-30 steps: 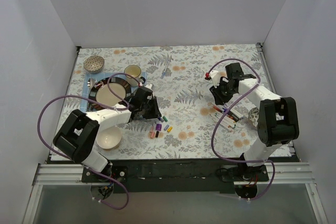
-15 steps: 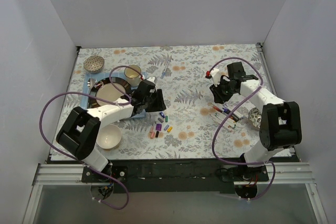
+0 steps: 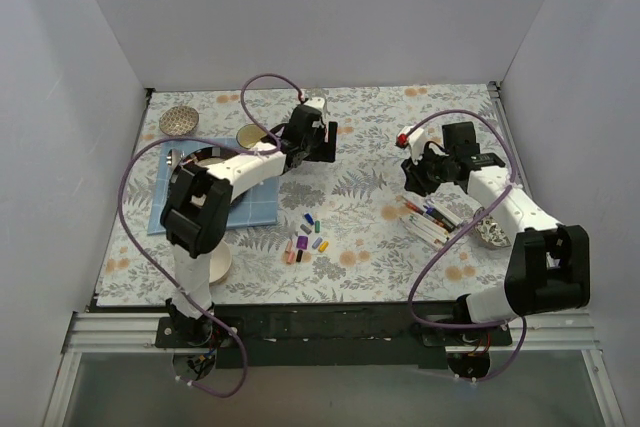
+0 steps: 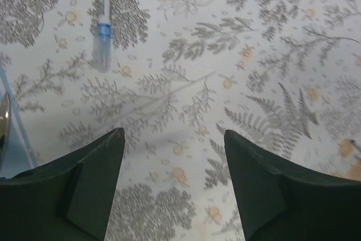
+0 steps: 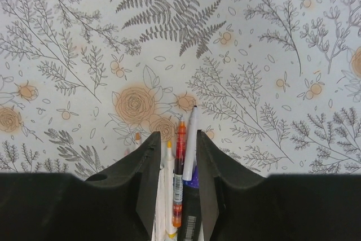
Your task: Open the pen caps
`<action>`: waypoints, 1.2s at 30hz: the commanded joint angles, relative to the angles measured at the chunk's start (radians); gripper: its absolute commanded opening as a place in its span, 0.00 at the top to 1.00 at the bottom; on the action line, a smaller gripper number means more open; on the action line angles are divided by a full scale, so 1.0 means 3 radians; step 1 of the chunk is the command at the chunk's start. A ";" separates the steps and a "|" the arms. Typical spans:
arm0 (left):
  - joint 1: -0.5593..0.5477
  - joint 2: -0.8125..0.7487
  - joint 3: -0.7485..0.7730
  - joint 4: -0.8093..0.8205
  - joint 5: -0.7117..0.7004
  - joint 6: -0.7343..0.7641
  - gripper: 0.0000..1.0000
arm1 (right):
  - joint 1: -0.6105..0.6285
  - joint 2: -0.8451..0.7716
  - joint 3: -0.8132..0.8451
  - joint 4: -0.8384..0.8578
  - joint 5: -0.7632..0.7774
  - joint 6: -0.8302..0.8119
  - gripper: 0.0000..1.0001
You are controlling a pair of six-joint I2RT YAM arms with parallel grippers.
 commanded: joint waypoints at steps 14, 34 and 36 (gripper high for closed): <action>0.0369 0.1515 0.1873 -0.0796 -0.0166 0.0598 0.59 | 0.0006 -0.0245 -0.0069 0.0197 -0.0366 -0.0004 0.61; 0.0343 0.0883 0.1062 -0.0538 0.0687 0.0230 1.00 | -0.0009 -0.0562 -0.0252 0.0457 -0.0820 0.0037 0.60; 0.0323 0.0479 0.0694 -0.0271 0.1114 0.0062 1.00 | -0.0014 -0.0694 -0.0395 0.0555 -0.1060 -0.0024 0.48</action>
